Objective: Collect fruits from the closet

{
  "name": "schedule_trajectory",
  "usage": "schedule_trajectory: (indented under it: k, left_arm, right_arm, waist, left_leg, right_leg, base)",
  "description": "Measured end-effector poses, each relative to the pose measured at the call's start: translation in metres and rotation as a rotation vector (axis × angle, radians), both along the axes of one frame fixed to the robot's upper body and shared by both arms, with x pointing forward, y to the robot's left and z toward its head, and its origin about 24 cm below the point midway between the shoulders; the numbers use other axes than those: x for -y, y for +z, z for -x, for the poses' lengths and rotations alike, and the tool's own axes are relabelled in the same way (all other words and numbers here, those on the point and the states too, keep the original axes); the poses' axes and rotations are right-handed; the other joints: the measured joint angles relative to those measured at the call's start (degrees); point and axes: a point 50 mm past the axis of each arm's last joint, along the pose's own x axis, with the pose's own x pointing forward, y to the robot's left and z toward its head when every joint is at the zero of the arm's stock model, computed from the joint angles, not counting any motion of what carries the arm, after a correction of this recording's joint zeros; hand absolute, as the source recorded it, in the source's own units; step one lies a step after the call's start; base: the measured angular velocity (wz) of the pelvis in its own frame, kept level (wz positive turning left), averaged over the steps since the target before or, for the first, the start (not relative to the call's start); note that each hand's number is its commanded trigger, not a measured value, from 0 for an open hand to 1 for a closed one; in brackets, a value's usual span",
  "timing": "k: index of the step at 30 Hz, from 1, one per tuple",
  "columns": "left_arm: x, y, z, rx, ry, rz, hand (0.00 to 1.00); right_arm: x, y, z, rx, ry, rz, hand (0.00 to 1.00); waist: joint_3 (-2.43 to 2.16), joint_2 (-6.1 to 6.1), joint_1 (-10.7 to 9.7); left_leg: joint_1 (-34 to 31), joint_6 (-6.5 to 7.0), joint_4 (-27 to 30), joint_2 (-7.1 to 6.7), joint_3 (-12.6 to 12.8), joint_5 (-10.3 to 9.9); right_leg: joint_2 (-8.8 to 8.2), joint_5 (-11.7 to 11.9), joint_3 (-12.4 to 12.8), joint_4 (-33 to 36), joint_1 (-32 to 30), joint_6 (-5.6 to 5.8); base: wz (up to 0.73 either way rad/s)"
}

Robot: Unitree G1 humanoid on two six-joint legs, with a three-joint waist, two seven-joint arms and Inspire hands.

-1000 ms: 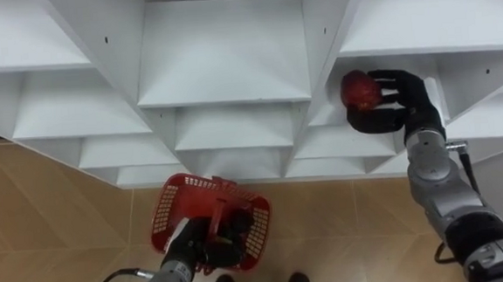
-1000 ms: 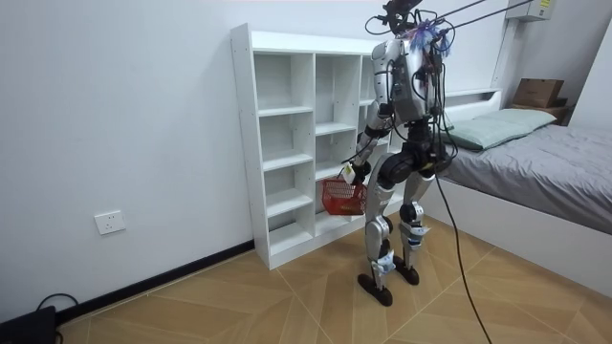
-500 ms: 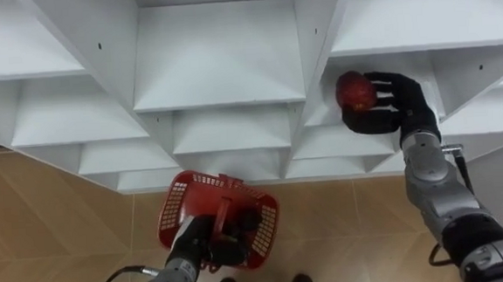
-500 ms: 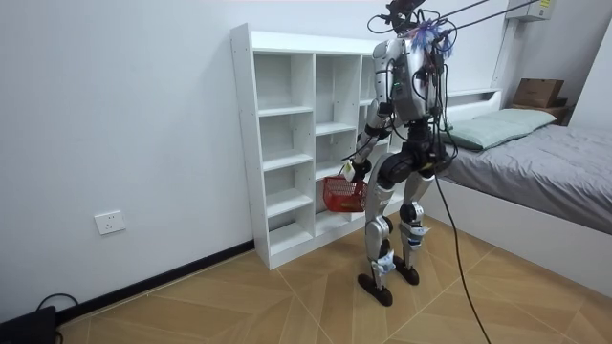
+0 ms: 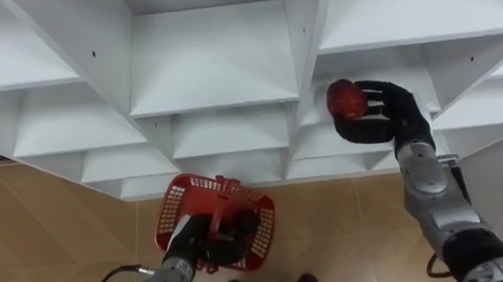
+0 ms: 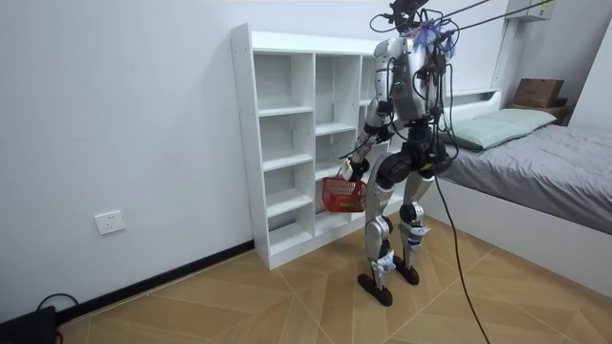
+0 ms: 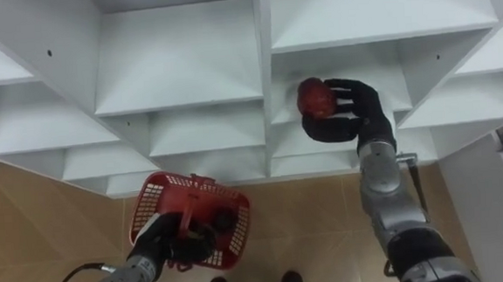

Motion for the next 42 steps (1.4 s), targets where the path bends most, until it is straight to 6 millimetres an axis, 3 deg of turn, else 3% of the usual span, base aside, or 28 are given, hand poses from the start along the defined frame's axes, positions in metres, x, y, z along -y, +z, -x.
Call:
schedule_trajectory:
  k: [6, 10, 15, 22, 28, 42]
  left_arm:
    - [0.000, 0.005, -0.001, 0.044, 0.027, 0.012, 1.00]
    - [0.001, 0.005, 0.000, 0.060, 0.029, 0.017, 1.00]
    - [0.004, 0.008, 0.002, 0.084, 0.039, 0.048, 1.00]
    - [0.005, 0.007, 0.010, 0.087, 0.047, 0.069, 1.00]
    - [0.007, 0.008, 0.009, 0.086, 0.075, 0.106, 1.00]
    - [0.018, 0.007, 0.012, 0.076, 0.062, 0.146, 1.00]
  right_arm:
    - [-0.015, -0.019, 0.033, -0.041, 0.108, -0.027, 1.00]
    - [-0.018, -0.035, 0.053, -0.107, 0.137, -0.044, 1.00]
    - [-0.027, -0.038, 0.066, -0.118, 0.195, -0.058, 1.00]
    - [-0.039, -0.048, 0.082, -0.162, 0.267, -0.073, 1.00]
    - [-0.045, -0.056, 0.093, -0.206, 0.309, -0.093, 1.00]
    - [-0.059, -0.057, 0.093, -0.238, 0.439, -0.061, 1.00]
  waist:
    - [-1.24, 0.23, -1.4]
    - [-1.33, 0.22, -2.2]
    - [-1.49, 0.49, -3.0]
    - [-2.13, 1.62, -4.1]
    - [-2.01, 1.92, -4.2]
    - [-1.67, 2.54, -4.1]
  left_leg:
    - [0.1, -0.02, -0.4, 0.05, 0.0, 0.0]
    - [1.0, -0.02, -0.5, 0.05, 0.5, 0.0]
    - [1.5, 0.06, -1.5, 0.49, 0.6, 0.6]
    - [2.6, 0.22, -2.5, 0.92, 0.7, 0.8]
    - [2.6, 0.01, -3.0, 0.98, 0.8, 1.0]
    - [2.4, 0.01, -3.9, 0.94, 1.4, 1.0]
  right_leg:
    - [0.28, 0.3, 0.1, -0.9, 0.3, 0.05]
    - [0.32, 0.4, 0.4, -0.9, 1.0, 0.11]
    - [1.17, 2.1, 0.8, -3.4, 2.0, 0.16]
    - [1.80, 3.7, 0.8, -6.0, 3.7, 0.40]
    - [2.09, 3.7, 1.2, -6.1, 3.5, 0.33]
    - [2.10, 3.7, 1.2, -6.8, 3.0, 0.41]
  base:
    - [-0.01]
    - [-0.04]
    - [-0.08]
    - [-0.01]
    - [-0.01]
    - [0.00]
